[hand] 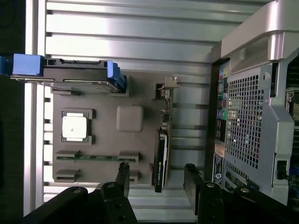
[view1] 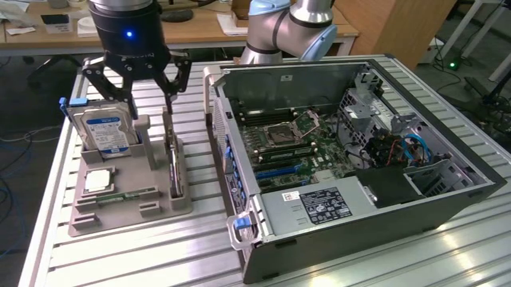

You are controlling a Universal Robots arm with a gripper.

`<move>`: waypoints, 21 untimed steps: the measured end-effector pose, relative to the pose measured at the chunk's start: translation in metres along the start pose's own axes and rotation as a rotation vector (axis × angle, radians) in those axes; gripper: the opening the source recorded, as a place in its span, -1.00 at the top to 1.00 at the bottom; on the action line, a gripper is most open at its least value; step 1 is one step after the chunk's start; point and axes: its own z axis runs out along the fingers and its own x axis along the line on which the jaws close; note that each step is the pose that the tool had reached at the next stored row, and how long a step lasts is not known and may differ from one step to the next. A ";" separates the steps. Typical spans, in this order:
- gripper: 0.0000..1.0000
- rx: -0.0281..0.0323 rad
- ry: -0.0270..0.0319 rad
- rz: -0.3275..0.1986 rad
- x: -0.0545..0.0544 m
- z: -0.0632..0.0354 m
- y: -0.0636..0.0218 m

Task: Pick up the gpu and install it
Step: 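Pick up the gpu and move the gpu toward the slot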

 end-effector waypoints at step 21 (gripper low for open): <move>-0.18 -0.0002 0.0003 -0.010 -0.007 0.0342 -0.0083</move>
